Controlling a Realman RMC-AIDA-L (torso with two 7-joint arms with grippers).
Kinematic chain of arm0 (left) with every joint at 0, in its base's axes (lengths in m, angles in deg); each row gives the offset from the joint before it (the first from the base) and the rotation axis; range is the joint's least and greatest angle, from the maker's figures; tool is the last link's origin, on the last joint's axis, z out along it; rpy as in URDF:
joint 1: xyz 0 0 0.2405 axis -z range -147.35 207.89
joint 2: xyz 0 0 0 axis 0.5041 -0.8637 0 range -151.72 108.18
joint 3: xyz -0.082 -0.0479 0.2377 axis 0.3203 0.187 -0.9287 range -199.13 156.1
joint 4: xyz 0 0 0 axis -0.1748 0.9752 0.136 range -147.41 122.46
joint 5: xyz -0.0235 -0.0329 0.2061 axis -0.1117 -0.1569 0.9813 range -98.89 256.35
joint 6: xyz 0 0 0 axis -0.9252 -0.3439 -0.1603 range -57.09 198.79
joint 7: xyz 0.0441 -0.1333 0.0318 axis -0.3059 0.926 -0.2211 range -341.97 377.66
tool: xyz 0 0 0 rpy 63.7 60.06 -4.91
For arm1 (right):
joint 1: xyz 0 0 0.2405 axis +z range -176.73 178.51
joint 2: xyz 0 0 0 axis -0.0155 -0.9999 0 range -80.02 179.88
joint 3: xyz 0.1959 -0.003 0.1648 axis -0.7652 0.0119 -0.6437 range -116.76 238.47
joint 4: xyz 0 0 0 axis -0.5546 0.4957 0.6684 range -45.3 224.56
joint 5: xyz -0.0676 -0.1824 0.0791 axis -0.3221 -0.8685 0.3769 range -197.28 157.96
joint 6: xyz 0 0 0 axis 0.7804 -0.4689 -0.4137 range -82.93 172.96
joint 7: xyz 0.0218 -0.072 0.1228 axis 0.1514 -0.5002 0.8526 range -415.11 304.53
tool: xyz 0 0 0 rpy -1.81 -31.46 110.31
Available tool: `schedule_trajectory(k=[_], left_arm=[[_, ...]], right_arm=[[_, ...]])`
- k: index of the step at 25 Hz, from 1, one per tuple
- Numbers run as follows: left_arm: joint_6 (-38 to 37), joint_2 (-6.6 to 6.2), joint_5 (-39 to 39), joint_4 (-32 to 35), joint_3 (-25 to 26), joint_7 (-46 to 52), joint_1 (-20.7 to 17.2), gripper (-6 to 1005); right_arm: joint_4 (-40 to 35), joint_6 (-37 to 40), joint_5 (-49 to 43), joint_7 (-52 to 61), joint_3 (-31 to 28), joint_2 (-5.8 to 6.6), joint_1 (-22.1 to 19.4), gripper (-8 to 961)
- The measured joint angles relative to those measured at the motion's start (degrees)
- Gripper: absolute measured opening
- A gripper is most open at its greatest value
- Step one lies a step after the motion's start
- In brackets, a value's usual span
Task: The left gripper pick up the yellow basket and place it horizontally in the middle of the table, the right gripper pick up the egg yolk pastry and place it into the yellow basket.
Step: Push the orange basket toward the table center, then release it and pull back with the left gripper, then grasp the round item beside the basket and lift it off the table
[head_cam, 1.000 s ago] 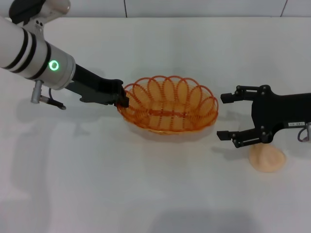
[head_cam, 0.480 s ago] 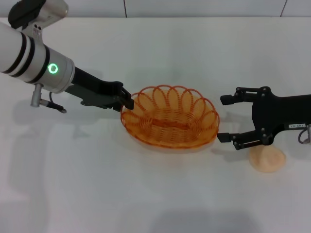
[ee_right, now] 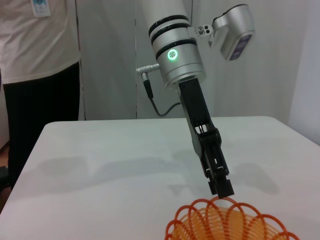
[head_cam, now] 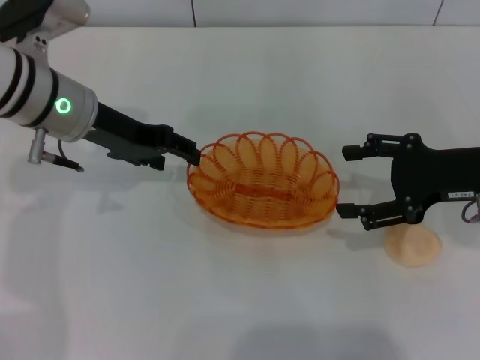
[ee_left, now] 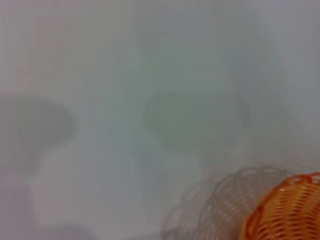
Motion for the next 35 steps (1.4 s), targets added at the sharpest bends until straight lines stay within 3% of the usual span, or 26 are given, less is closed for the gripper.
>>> schedule_trajectory(k=[6,10,15,17,18,19,23,27,29,31,35], left_arm=[[-0.45,-0.55,-1.84,2.53,0.20,-5.95,-1.91,710],[-0.44,-0.98,-6.89,7.84,0.60,-15.70,-6.60,715],[-1.28,-1.40,-20.17,9.35,8.81,-41.10,-13.62,722],[-1.06,-1.11,-25.24,8.75,12.65,-51.62,-16.52,724],[-1.06,-1.11,-25.24,8.75,12.65,-51.62,-16.52,725],[-0.63,-0.91,-31.27,5.74,16.12,-61.54,-18.74,727],[-0.47,-0.36,-36.64,0.72,17.81,-69.73,-19.88,732],[-1.35,0.67,-36.83,-0.62,17.60,-73.68,-20.54,737],[-3.10,0.54,-36.73,-0.85,17.49,-74.85,-20.74,740],[-6.79,-0.69,-36.68,-1.72,17.47,-76.28,-20.62,784],[-17.13,-5.17,-34.78,-5.91,17.31,-79.72,-18.87,871]], right_arm=[[0.35,-0.37,0.58,0.55,-0.09,0.00,-0.16,869],[0.35,-0.28,1.62,1.40,-0.12,0.00,-0.60,869],[0.30,-0.46,2.60,2.81,-0.19,0.01,-1.84,869],[0.30,-0.47,3.19,2.84,-0.27,0.00,-2.25,869],[0.36,-0.49,3.65,2.85,-0.35,0.00,-2.58,869],[0.49,-0.56,4.06,2.82,-0.58,0.01,-2.87,869],[1.11,-0.90,5.17,2.32,-1.60,0.00,-3.75,869],[1.37,-2.14,5.72,2.08,-1.64,0.00,-4.35,869],[1.57,-2.78,5.82,1.90,-1.57,0.00,-4.48,869],[1.88,-2.87,5.82,1.52,-1.57,0.00,-4.54,869],[2.20,-3.01,5.88,0.33,-1.62,0.00,-4.92,869]])
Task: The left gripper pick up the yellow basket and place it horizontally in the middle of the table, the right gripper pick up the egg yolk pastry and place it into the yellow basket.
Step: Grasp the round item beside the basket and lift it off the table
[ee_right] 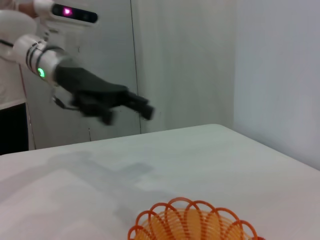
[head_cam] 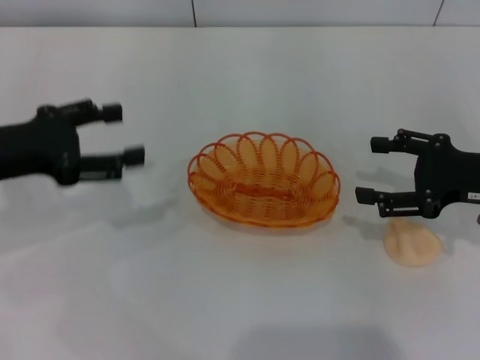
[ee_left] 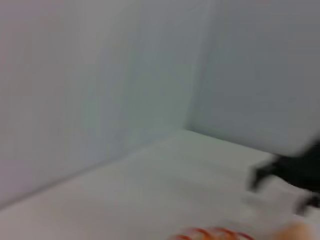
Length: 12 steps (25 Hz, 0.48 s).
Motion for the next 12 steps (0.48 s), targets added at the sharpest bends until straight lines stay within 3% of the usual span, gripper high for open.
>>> schedule_trajectory(k=[3,12], left_arm=[[-5.55,-2.17,3.77,-1.78,0.02,-2.54,1.09,871],[-7.36,-2.59,14.19,0.83,0.44,-3.51,1.40,872]], right_arm=[[0.39,-0.03,0.05,-0.36,-0.07,0.00,-0.18,869],[-0.04,0.66,-1.02,0.28,-0.06,0.47,-0.25,868]])
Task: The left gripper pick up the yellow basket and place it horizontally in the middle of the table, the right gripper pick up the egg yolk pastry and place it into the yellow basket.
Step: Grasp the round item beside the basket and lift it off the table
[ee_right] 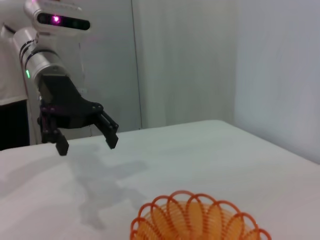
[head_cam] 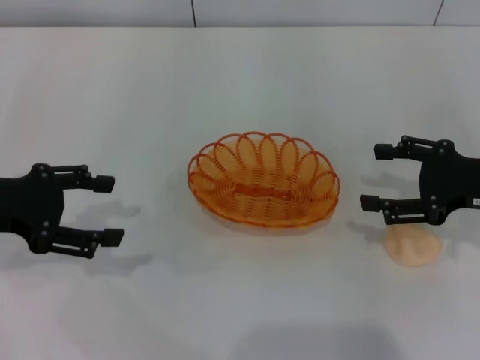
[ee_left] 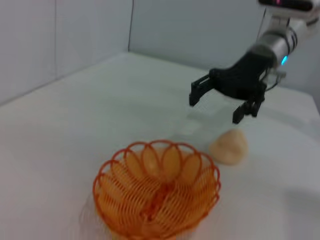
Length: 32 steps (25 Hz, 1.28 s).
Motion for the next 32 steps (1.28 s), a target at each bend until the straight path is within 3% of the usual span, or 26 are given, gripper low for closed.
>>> schedule_trajectory(k=[6,16,23,32], left_arm=[[0.04,0.36,0.25,2.17,0.11,-0.84,-0.86,872],[-0.30,0.90,0.61,2.67,-0.09,-1.82,-0.74,872],[-0.06,1.33,1.29,2.65,-0.10,-1.49,-0.54,871],[0.25,1.95,1.43,2.78,0.11,-0.03,-0.37,871]], right_arm=[[-4.73,2.85,-5.89,8.77,0.11,1.23,0.22,868],[-17.21,5.89,-21.18,23.65,0.29,0.77,1.57,868],[-18.11,8.29,-27.39,29.83,0.00,2.38,5.80,868],[-18.71,10.95,-31.90,32.18,0.36,2.01,7.21,859]])
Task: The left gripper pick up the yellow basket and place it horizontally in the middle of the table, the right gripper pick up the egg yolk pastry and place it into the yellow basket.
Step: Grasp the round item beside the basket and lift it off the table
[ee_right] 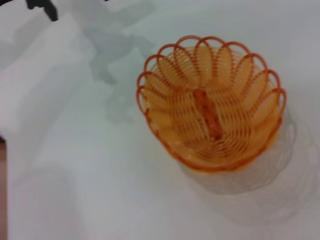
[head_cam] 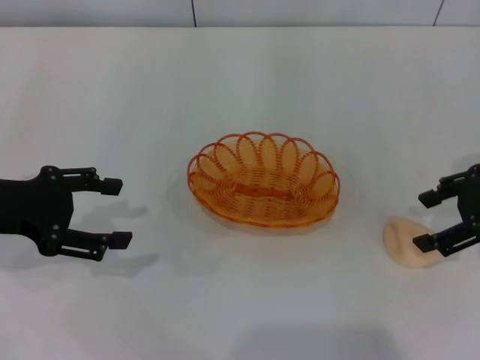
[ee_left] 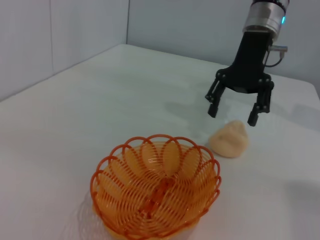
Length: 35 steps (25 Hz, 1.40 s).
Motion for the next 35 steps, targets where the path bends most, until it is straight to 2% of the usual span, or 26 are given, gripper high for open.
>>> schedule_trajectory(k=[3,11,22,27,31,35], left_arm=[[0.14,0.14,0.06,0.00,0.04,0.04,0.00,871],[0.60,0.98,-0.21,0.41,-0.01,0.14,0.29,871],[0.77,1.37,0.09,1.37,-0.30,-0.32,0.14,871],[0.60,1.42,0.19,1.47,-0.47,-0.34,0.01,870],[0.40,1.42,0.21,1.47,-0.47,-0.43,-0.38,870],[0.29,1.42,0.31,1.48,-0.45,-0.68,-1.09,870]], right_arm=[[0.12,0.21,-0.73,0.33,0.07,-0.01,0.01,849],[0.82,-0.17,-0.90,-0.10,0.24,-0.35,-0.47,678],[1.35,-0.34,-2.27,-1.17,1.05,-1.83,-0.41,212],[1.34,-0.13,-2.25,-1.22,1.05,-1.86,-0.10,37],[0.34,0.67,-1.79,-1.23,0.43,-1.84,-0.11,34],[-2.54,3.47,-1.05,-1.27,-2.65,-1.75,0.15,32]])
